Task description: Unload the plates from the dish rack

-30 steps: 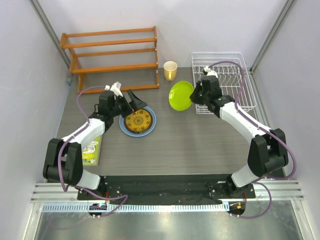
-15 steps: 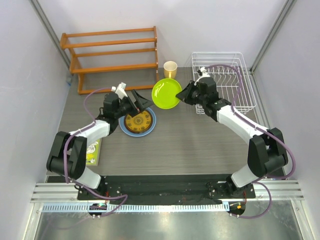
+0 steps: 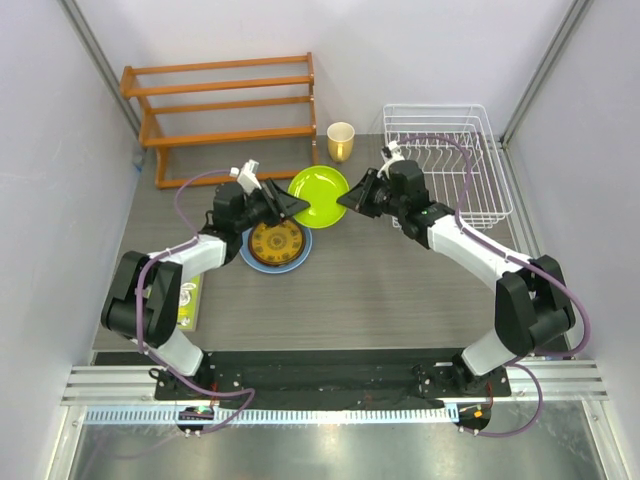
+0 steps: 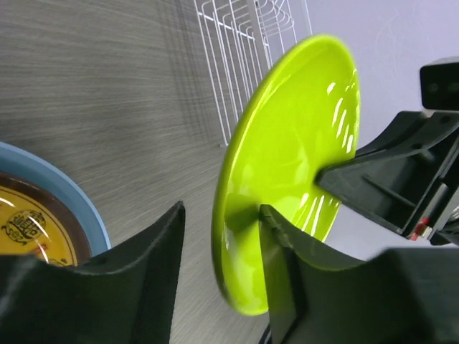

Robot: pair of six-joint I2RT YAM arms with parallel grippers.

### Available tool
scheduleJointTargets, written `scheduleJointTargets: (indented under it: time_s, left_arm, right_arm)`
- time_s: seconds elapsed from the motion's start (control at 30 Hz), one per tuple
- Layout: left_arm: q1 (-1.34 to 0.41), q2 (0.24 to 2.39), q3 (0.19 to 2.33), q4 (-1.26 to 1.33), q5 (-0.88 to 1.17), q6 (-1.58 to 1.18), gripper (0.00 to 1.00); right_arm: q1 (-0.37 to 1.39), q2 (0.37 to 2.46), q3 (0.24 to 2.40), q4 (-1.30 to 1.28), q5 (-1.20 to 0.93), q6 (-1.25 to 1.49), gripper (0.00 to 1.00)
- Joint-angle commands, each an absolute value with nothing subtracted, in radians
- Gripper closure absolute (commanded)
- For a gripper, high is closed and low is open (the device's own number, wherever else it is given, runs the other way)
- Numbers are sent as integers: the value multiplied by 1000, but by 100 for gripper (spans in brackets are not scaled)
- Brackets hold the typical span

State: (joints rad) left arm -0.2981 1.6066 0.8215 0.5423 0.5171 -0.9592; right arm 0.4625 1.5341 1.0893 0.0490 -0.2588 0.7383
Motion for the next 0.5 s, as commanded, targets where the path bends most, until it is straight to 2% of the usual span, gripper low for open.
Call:
scheduleJointTargets:
  time_s: [0.0,0.07,0.13,0.17,0.2,0.23,0.27,0.37,0.47]
  left_arm:
    - [-299,1586,856,563,485,-907,62]
    - [-298,1565,854,525,471,-888,75]
    - [-298,1545,854,483,457,-859,80]
    - [-298,1537,854,467,448,-851,88]
    - [-298,1528,854,451,434,-833,90]
    - [-298,1519,853,410,423,-822,91]
    - [-298,1497,854,385,410,-813,92]
    - [-296,1445,856,267,324,-758,93]
    - [-287,1410,853,161,253,-709,93]
  right_arm:
    - [471,1468,1065,94,-318,775,90]
    - [472,1462,1058,91,-321,778,90]
    - [472,1459,1057,86,-330,778,90]
    - [472,1457,1057,83,-330,775,87]
    - [471,1456,1055,77,-327,773,85]
    - [472,1451,1052,71,-309,772,82]
    - [472,1450,1052,63,-301,756,69]
    - [471,1447,1071,-12,-220,720,47]
    - [469,1437,1084,-103,-138,655,45]
